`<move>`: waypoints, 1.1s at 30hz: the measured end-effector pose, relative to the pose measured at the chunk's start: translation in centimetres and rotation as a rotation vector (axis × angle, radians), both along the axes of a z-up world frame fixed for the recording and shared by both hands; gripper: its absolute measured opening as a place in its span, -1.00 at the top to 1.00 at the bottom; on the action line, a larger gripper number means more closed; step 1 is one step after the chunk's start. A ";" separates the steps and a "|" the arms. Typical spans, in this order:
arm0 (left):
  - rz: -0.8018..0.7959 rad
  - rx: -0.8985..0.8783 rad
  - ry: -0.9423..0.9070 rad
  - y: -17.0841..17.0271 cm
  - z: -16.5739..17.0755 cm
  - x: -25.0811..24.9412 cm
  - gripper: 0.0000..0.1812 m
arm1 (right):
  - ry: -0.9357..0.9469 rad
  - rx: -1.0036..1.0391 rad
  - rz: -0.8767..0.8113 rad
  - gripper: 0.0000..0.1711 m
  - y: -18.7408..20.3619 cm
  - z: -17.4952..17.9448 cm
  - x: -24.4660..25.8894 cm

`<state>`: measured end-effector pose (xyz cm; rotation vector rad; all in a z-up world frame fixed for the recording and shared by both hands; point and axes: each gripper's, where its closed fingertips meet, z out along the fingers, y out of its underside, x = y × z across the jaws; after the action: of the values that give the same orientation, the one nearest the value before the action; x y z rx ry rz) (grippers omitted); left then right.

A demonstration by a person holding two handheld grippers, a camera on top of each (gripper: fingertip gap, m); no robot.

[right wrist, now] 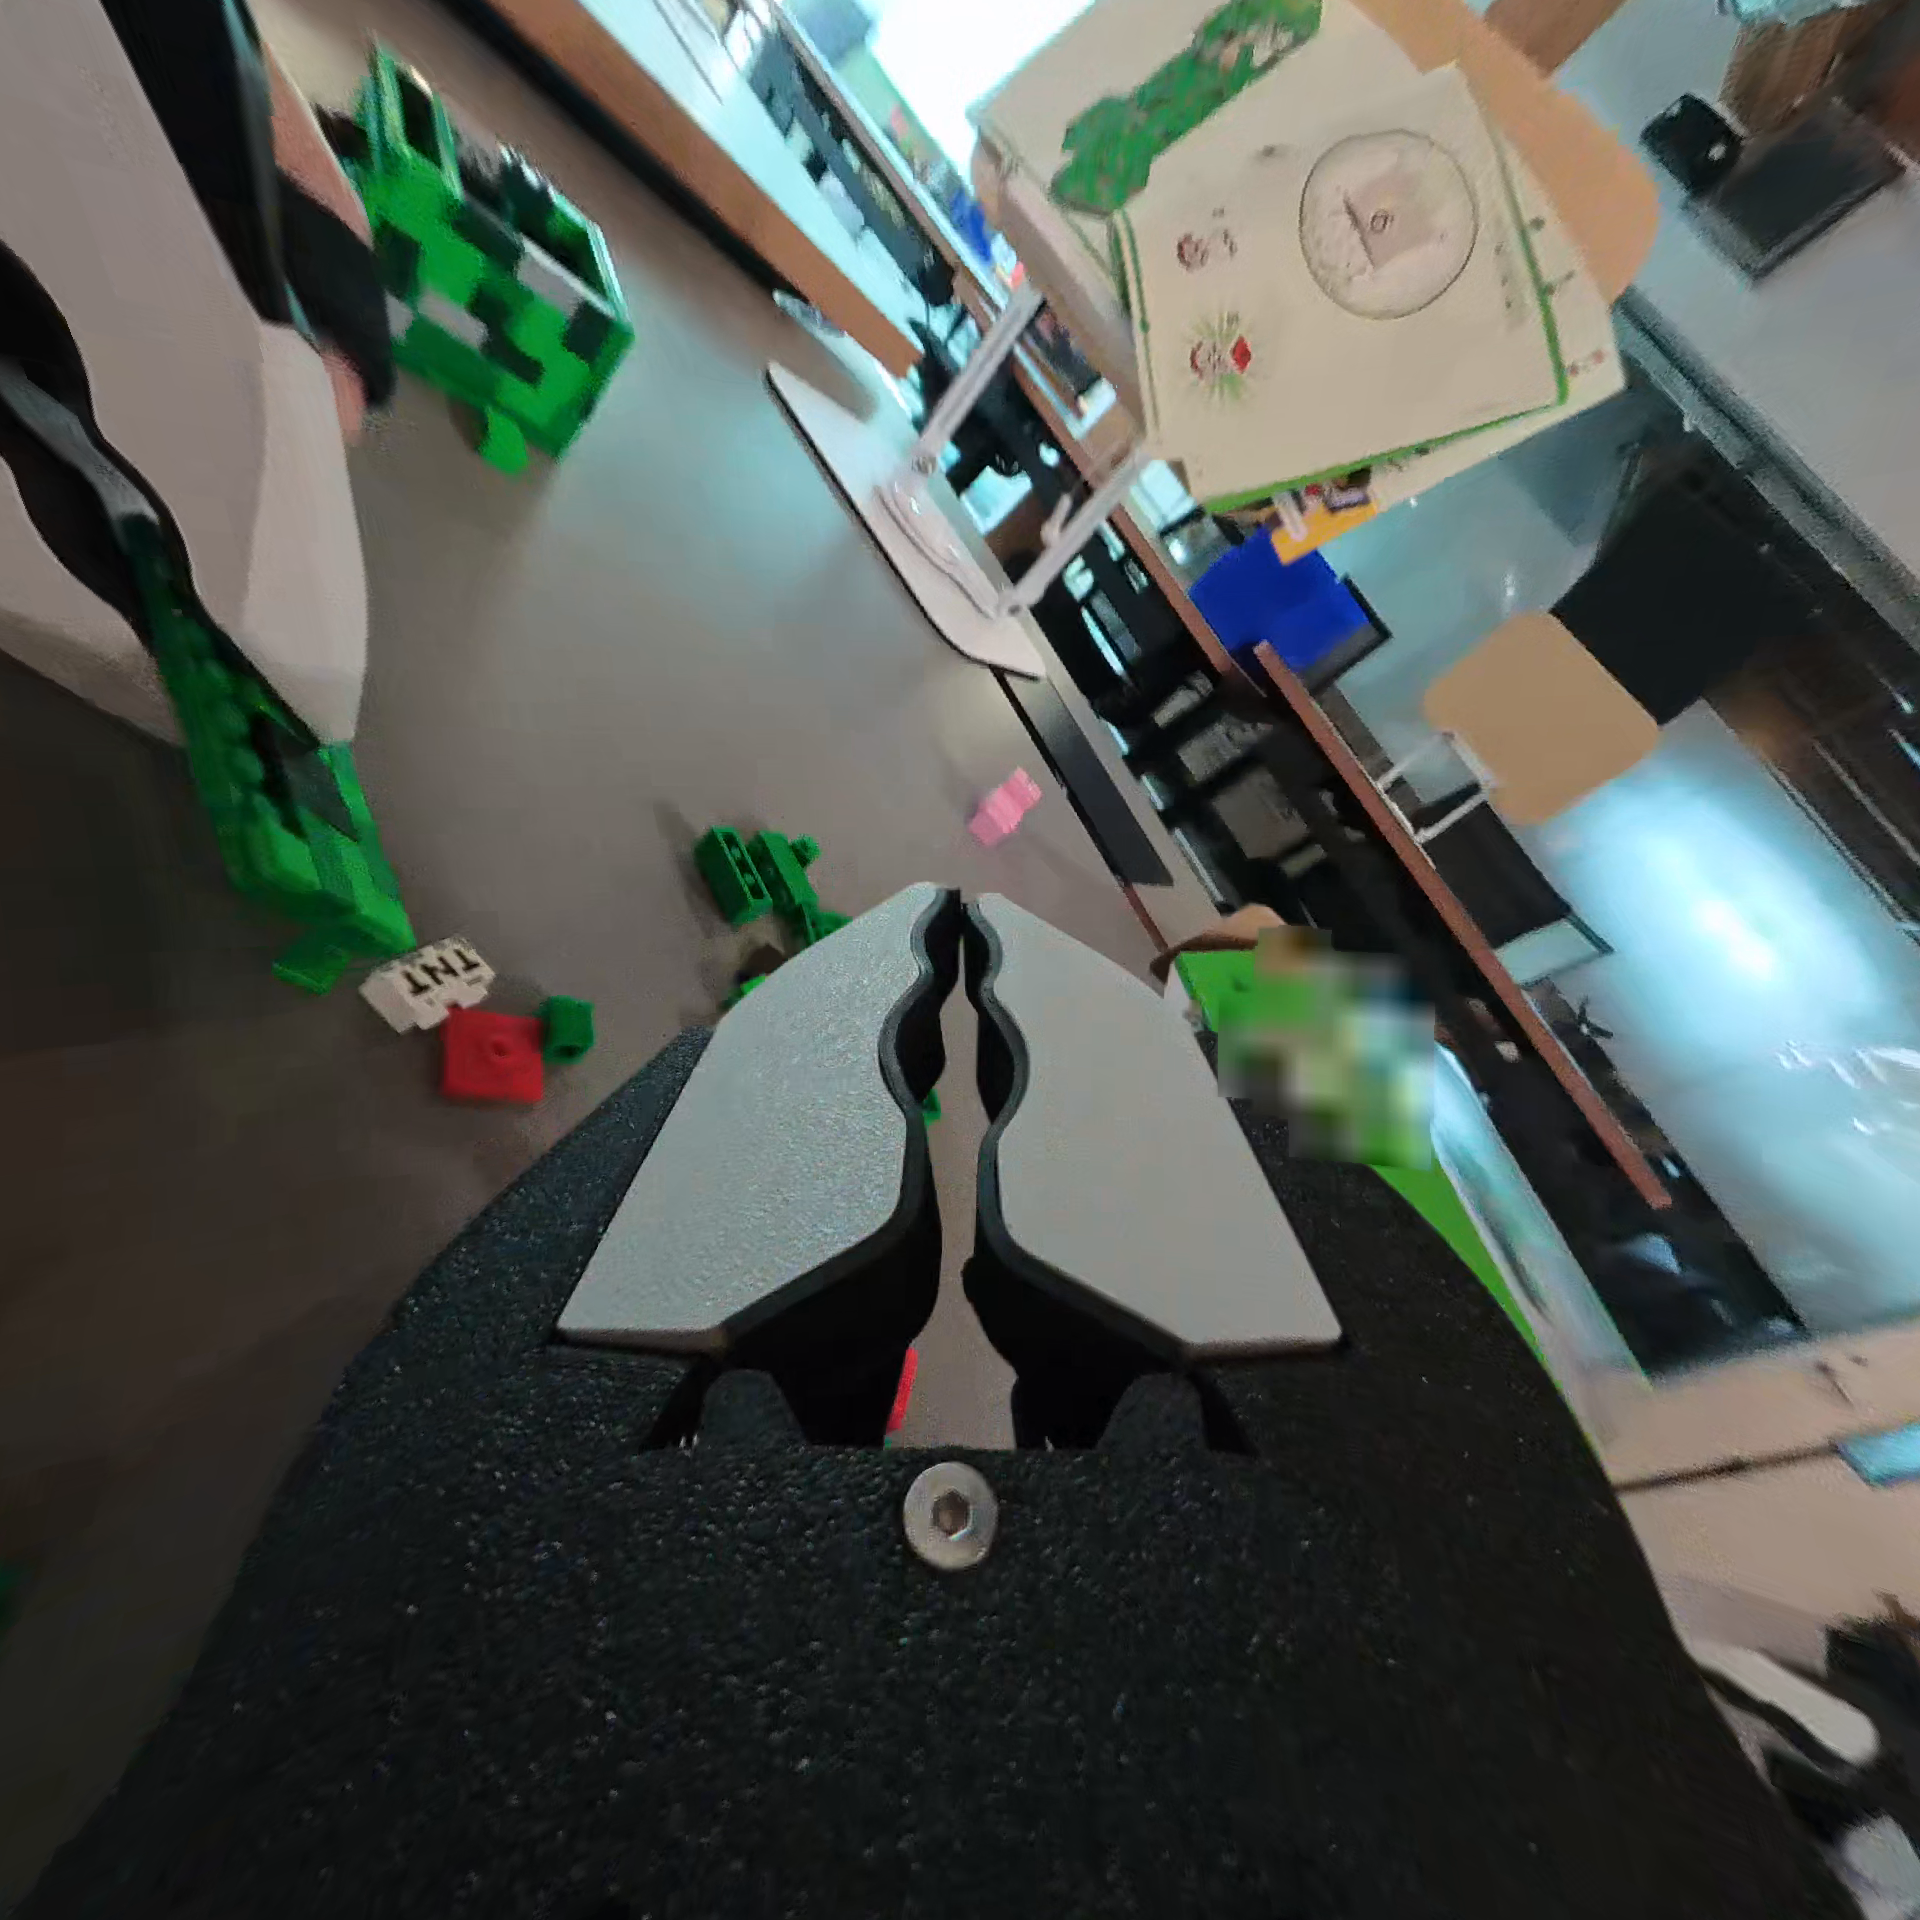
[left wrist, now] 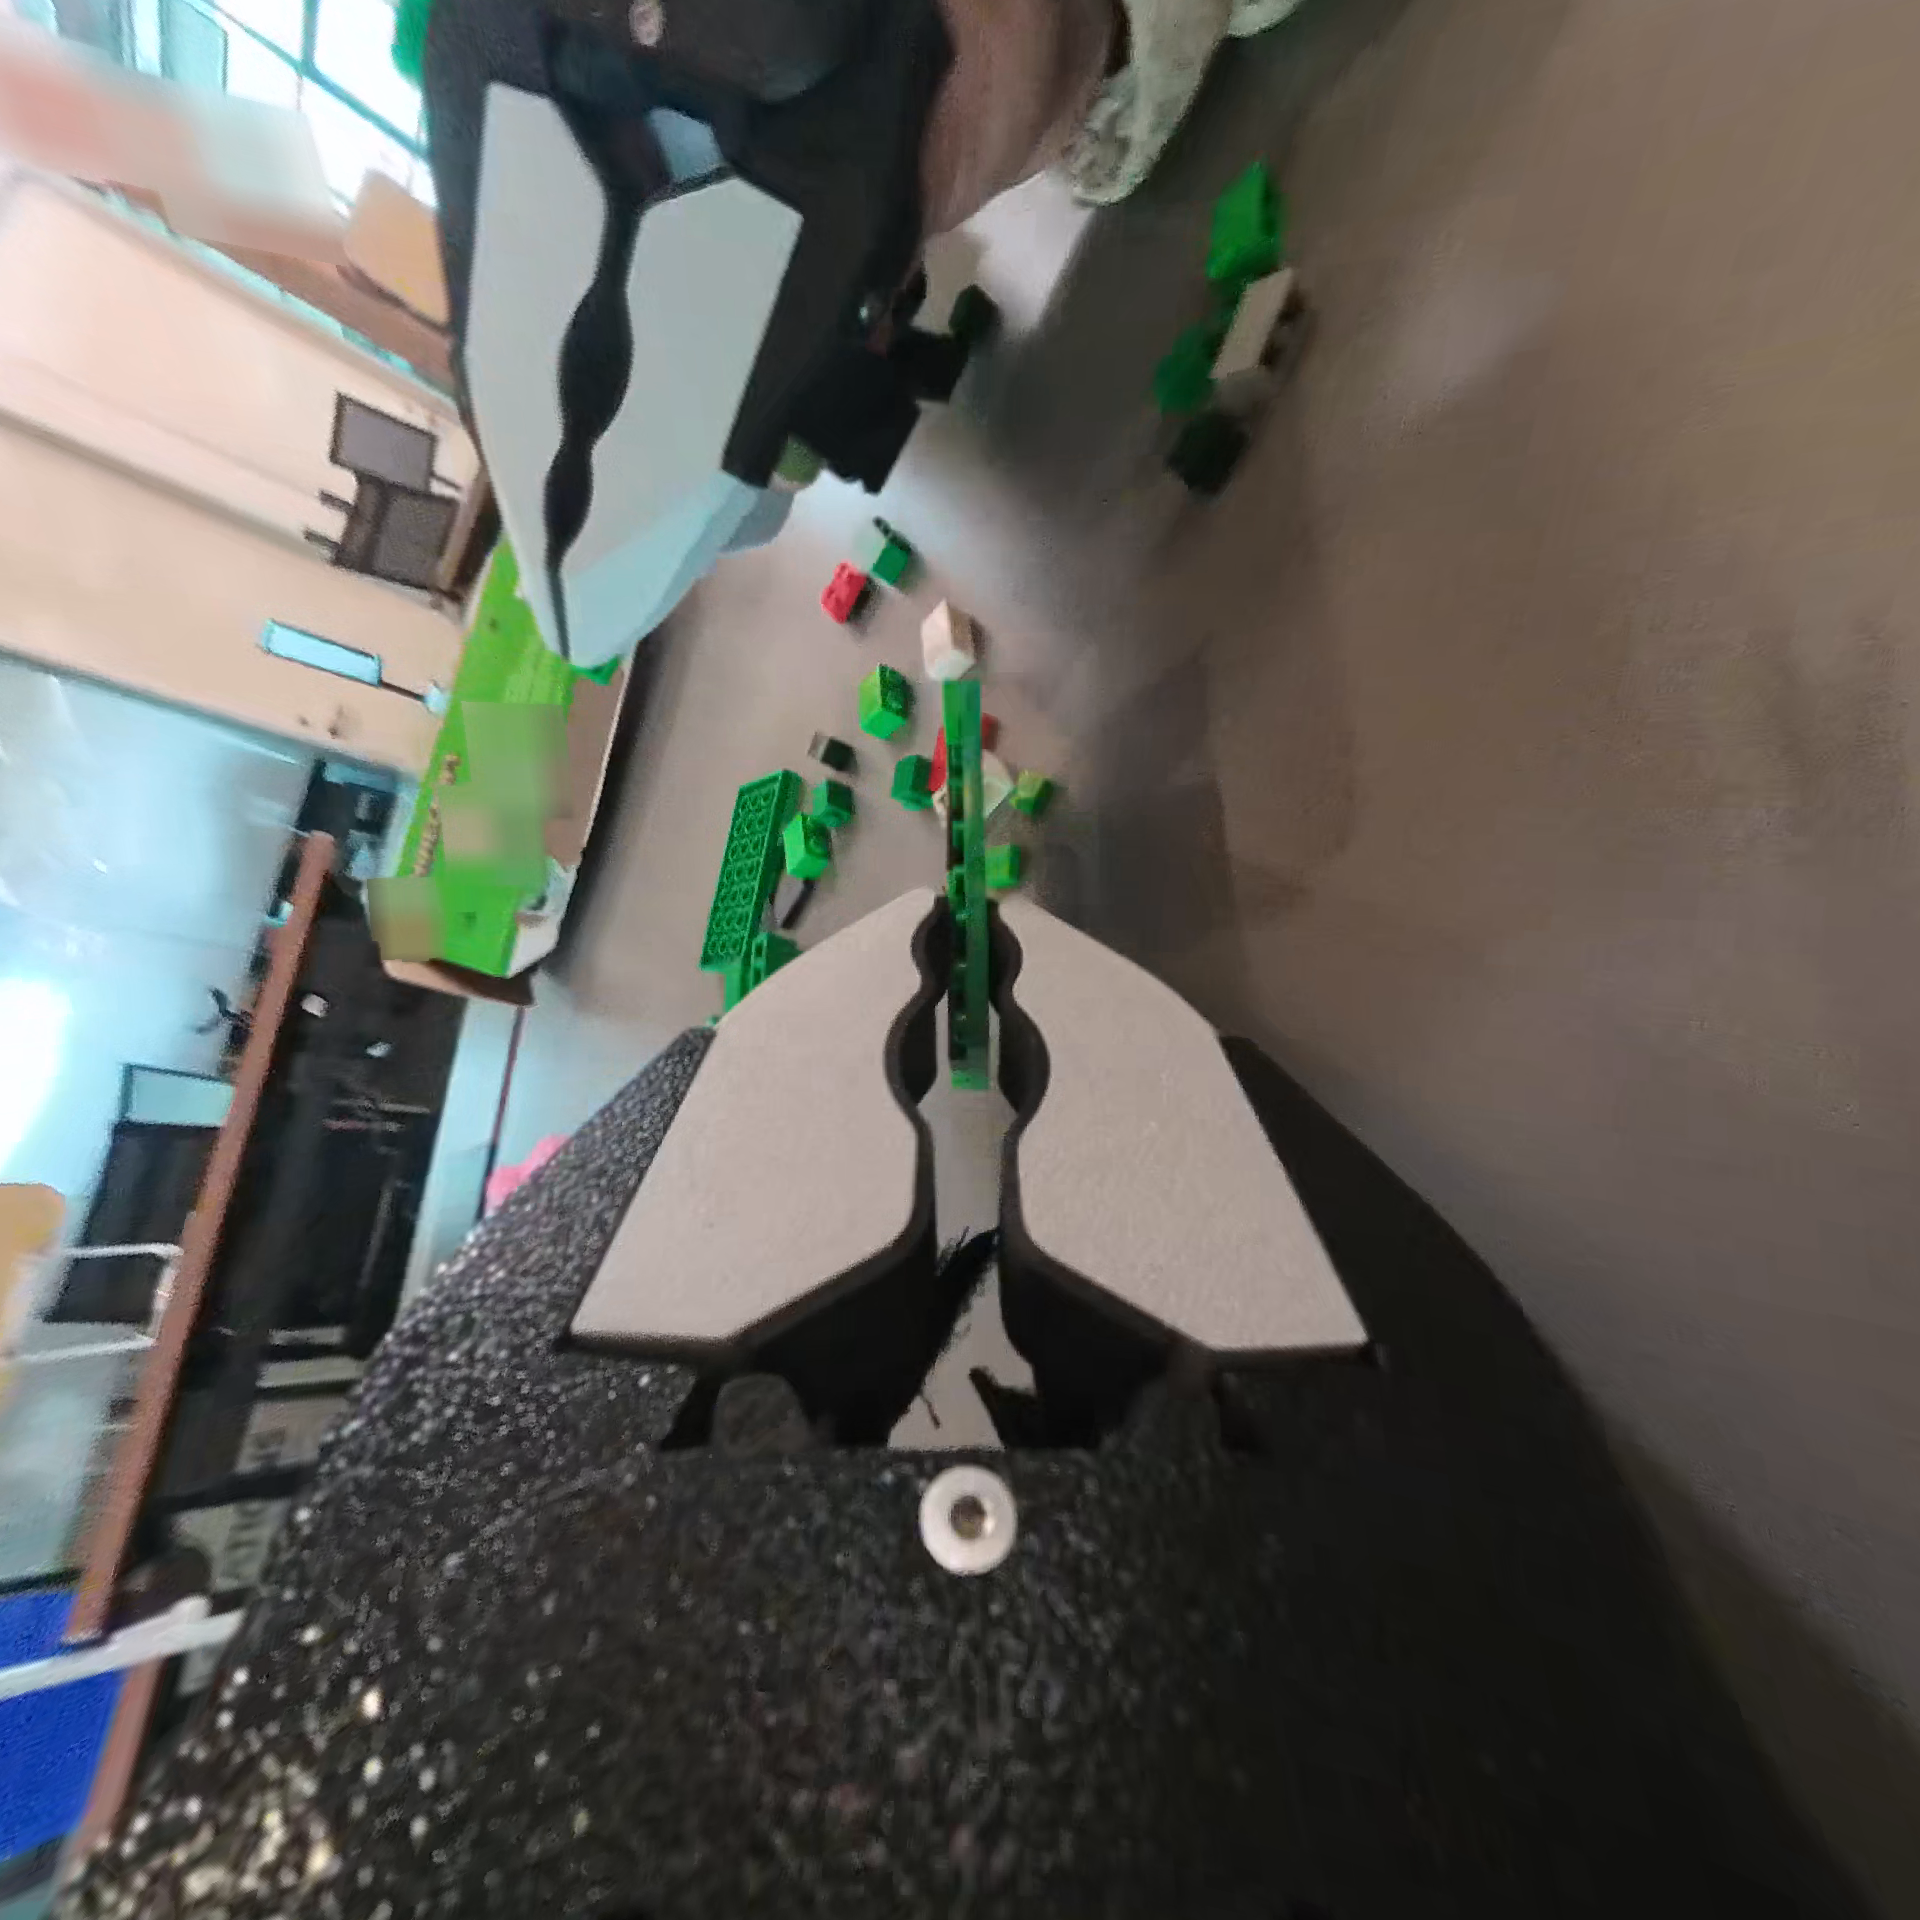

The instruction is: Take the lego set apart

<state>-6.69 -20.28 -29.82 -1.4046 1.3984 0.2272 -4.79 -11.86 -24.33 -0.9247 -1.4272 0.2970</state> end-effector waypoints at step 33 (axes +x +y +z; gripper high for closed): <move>0.029 0.228 -0.397 0.2 7.8 -1.0 0.95 | 0.076 -0.609 0.364 0.77 -4.7 0.4 -0.3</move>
<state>-7.70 -20.06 -22.02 -1.2033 0.9930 0.1139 -5.08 -16.52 -23.89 -1.1144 -1.4541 1.0709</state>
